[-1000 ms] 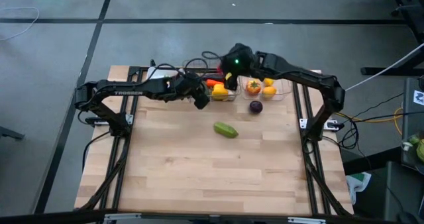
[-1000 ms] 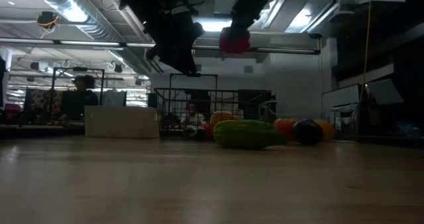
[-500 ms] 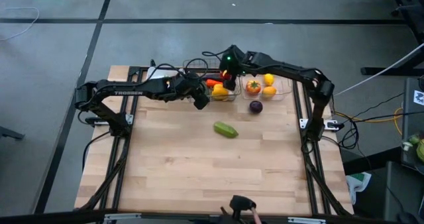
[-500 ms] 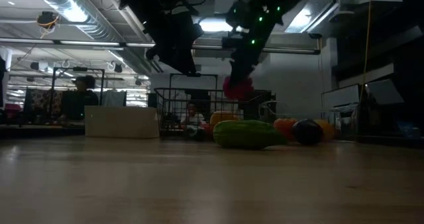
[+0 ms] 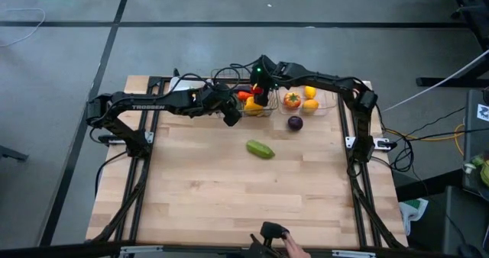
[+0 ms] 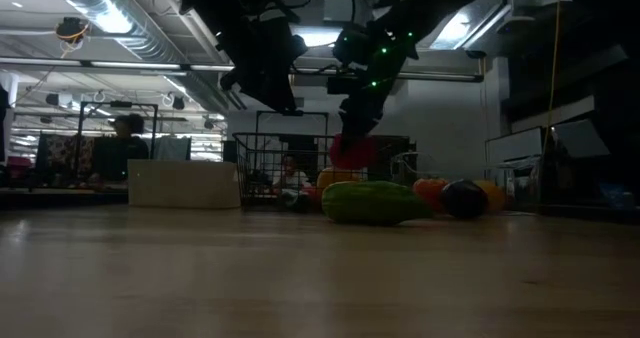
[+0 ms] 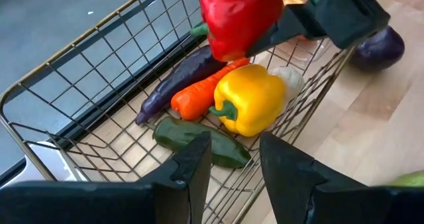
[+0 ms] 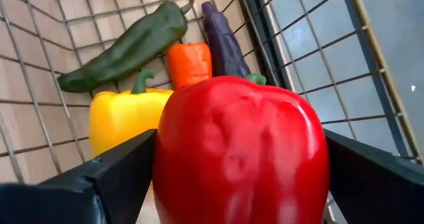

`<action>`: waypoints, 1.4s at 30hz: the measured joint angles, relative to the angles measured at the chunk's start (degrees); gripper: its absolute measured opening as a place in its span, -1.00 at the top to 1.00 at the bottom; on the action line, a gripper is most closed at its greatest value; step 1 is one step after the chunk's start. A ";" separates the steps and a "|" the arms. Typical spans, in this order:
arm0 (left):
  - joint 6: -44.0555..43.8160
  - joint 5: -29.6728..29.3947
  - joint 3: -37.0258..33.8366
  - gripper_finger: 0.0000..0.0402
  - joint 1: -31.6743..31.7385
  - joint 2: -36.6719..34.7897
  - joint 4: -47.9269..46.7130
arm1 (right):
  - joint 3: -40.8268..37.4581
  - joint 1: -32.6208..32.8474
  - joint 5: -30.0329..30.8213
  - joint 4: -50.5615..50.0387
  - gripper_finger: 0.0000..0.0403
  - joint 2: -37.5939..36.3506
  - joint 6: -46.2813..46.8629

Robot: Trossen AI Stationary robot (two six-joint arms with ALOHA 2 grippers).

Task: Sort produce into baskets
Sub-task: Put the red bell pepper into the wire basket, then put the plum into the wire basket

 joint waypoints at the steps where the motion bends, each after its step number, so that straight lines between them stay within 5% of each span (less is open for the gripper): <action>1: 0.05 0.01 0.00 0.38 0.00 0.00 -0.01 | 0.00 0.00 -0.06 0.05 -0.94 0.06 -0.03; 18: 0.01 0.01 0.00 0.38 0.00 0.00 -0.02 | 0.30 -0.02 -3.69 -0.78 -0.95 0.09 -1.04; 31: -0.01 0.01 0.00 0.38 0.00 0.00 -0.02 | 11.68 0.00 -6.80 -29.17 -0.94 -7.28 3.63; 42: 0.22 0.01 0.00 0.38 0.00 0.00 -0.04 | 10.66 0.07 -11.06 -47.88 -0.94 -15.88 10.37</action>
